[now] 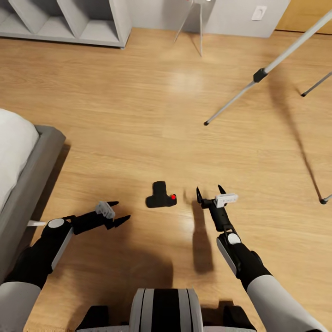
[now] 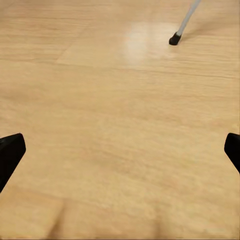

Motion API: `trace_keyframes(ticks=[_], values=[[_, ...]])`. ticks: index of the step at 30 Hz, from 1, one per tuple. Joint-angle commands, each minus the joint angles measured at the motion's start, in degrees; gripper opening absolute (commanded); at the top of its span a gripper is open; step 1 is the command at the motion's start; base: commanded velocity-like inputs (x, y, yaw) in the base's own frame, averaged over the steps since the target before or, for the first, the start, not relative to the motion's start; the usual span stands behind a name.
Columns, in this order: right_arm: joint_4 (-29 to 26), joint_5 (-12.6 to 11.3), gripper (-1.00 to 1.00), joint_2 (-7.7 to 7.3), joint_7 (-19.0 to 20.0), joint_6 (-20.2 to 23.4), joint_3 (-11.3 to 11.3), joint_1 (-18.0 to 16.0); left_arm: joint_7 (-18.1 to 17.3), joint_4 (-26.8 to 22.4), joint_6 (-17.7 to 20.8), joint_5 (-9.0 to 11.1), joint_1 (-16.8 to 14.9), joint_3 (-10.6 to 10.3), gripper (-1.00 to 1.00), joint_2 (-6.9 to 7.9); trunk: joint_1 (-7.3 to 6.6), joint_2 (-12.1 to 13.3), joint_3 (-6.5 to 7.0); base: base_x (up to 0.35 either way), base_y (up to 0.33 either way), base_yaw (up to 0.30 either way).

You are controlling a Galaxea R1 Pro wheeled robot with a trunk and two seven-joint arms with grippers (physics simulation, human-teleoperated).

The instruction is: Attach the digital camera to the camera tripod in the bedroom.

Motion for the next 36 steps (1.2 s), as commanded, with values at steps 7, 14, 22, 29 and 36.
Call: trace_keyframes(ticks=[7, 14, 22, 29, 36], values=[[0.15, -0.46, 1.00, -0.06, -0.09, -10.50, 0.46, -0.10, 0.22, 0.72, 1.00, 0.11, -4.61, -0.25, 1.00, -0.91, 0.17, -0.11, -1.59, 0.000, 0.000, 0.000], [0.24, -0.44, 1.00, -0.06, -0.09, -12.73, 0.50, -0.11, -0.09, 0.76, 1.14, -1.40, -7.46, -0.48, 1.00, -3.75, 0.35, -0.20, -3.14, 0.000, 0.000, 0.000], [0.32, -0.42, 1.00, -0.06, -0.09, -12.99, 0.50, -0.11, -5.04, -1.83, 1.04, -4.16, -8.01, -1.76, 1.00, -4.30, 0.56, -0.31, -4.91, 0.000, 0.000, 0.000], [0.32, -0.42, 1.00, -0.05, -0.02, -14.81, 0.56, -0.02, -10.11, -4.57, 0.73, -4.47, -7.94, -3.99, 1.00, -4.27, 0.74, -0.40, -6.46, 0.000, 0.000, 0.000], [0.33, -0.42, 1.00, 0.01, 0.02, -20.78, 0.65, 0.05, -11.14, -4.83, 0.68, -4.52, -7.84, -5.18, 1.00, -4.07, 0.92, -0.49, -6.65, 0.000, 0.000, 0.000]])
